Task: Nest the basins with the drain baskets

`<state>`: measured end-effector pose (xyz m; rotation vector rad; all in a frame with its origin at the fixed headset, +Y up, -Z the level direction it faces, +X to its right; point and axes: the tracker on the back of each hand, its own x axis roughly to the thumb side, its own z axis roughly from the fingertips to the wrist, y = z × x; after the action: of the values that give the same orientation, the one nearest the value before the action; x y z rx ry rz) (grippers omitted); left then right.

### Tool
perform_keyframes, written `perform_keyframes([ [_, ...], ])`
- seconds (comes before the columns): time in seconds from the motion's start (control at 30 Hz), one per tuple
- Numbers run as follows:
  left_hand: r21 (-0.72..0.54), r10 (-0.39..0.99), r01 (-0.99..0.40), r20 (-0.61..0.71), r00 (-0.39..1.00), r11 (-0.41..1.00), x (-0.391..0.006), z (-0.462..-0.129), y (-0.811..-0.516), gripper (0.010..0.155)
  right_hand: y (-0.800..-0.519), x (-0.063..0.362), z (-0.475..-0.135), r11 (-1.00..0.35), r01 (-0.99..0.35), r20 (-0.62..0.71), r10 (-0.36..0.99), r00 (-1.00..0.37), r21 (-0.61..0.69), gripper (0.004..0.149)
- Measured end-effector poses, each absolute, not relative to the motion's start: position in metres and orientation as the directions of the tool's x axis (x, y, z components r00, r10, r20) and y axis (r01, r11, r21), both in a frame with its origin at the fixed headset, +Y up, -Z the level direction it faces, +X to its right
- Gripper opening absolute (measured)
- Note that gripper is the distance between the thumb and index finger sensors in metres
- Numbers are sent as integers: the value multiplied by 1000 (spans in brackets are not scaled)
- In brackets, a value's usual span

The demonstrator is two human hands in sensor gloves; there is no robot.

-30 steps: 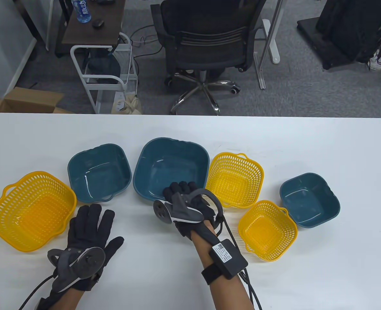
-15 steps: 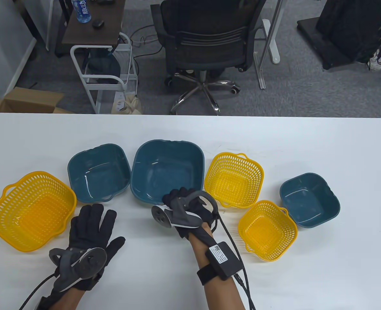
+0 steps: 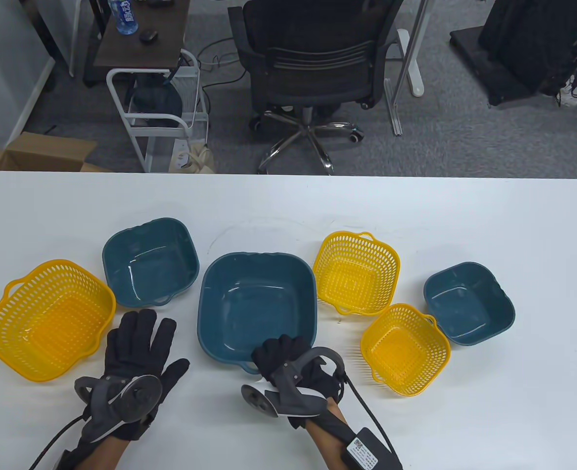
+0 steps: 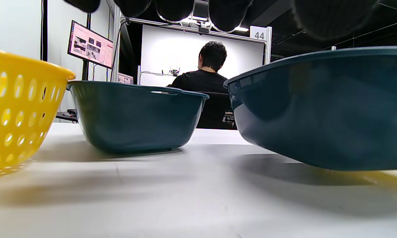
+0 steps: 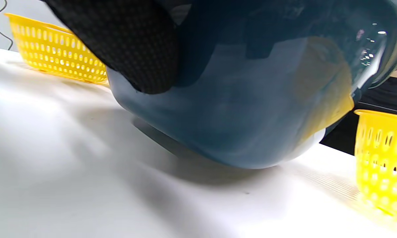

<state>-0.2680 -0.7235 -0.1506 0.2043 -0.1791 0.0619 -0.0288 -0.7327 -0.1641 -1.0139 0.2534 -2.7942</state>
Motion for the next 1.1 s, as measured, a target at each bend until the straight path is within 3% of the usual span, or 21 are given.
perform_keyframes([
  [0.73,185,49,-82,177,983,979,-268,-147,-724,83,-745,-39,-158,-983,75,614,-165,-772,-170,45],
  [1.1,175,69,-93,139,988,980,-276,-149,-723,84,-726,-10,-159,-999,11,635,-41,-771,-52,76],
])
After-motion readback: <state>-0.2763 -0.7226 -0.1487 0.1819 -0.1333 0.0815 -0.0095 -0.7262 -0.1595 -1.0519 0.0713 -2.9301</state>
